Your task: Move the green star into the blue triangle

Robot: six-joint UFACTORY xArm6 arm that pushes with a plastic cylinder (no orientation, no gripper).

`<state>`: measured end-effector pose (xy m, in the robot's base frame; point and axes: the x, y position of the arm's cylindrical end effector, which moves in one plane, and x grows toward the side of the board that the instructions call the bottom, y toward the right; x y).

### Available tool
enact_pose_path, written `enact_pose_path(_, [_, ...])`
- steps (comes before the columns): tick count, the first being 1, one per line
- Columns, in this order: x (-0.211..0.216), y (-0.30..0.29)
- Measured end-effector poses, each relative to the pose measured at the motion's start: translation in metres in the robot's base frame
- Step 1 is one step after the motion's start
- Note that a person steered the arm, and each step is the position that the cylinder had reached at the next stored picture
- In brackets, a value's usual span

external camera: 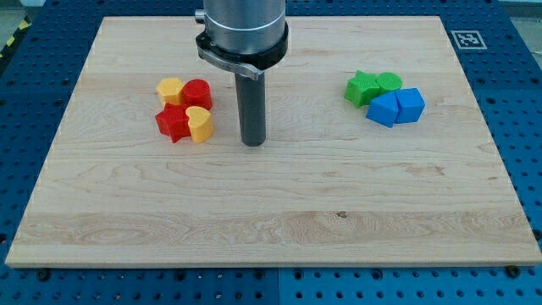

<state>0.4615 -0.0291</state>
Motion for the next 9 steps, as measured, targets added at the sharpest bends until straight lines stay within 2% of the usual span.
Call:
enact_pose_path(1, [0.0,0.0])
enact_pose_path(2, [-0.018,0.0])
enact_pose_path(3, [-0.076,0.0])
enact_pose_path(4, [-0.144,0.028])
enact_pose_path(5, [-0.154,0.092])
enact_pose_path(7, [-0.142,0.133])
enact_pose_path(9, [-0.102,0.167])
